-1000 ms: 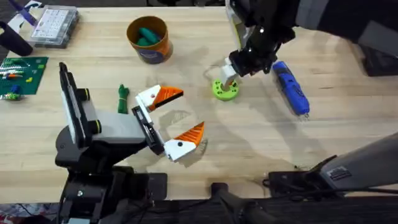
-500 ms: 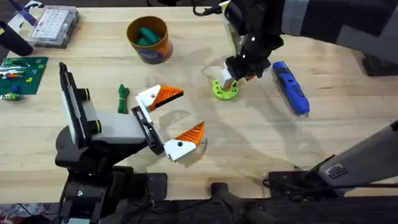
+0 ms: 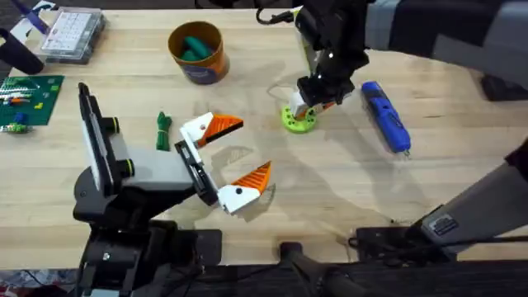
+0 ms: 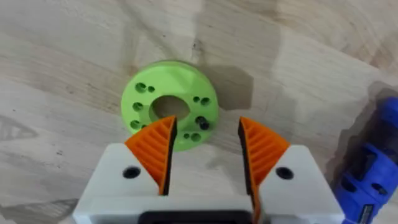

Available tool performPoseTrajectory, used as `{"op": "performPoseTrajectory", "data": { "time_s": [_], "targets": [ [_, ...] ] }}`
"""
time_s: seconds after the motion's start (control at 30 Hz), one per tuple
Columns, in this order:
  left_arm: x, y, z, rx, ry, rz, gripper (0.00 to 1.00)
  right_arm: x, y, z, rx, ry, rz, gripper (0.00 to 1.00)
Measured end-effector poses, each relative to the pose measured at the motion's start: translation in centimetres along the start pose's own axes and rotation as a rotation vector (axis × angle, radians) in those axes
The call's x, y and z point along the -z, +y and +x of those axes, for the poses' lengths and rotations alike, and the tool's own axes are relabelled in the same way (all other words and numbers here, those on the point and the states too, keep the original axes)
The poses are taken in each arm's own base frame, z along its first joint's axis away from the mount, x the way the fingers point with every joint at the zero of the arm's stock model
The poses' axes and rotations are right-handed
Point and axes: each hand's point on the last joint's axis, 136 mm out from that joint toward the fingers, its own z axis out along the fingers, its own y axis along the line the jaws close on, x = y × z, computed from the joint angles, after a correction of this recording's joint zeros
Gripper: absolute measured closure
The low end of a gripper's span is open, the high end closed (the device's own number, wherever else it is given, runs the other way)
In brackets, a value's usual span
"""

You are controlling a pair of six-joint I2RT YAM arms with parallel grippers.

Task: Pick up the gripper from the table and insert it into the empty holder that is missing its gripper. Then pick up a screw, insert it into the mounting hole, and use the screwdriver to tighten it. Finally, clean up the table by picking up the vegetable and placing it into the bucket.

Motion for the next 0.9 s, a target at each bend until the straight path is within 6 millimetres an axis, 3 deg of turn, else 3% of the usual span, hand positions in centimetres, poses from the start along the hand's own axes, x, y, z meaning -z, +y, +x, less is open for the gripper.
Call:
{"op": "performPoseTrajectory", "data": {
  "time_s": [0.27, 0.43, 0.9],
  "targets": [
    [0.00, 0.00, 0.00, 0.000, 0.000, 0.000, 0.009, -0.30, 0.04, -0.26, -0.009, -0.005, 0.000, 0.481],
    [0.00, 0.00, 0.00, 0.000, 0.000, 0.000, 0.009, -0.30, 0.04, -0.28, -0.012, -0.005, 0.000, 0.617],
    [0.00, 0.00, 0.00, 0.000, 0.000, 0.000, 0.009, -0.30, 0.02, -0.07, -0.014, 0.003, 0.000, 0.691]
  ]
}}
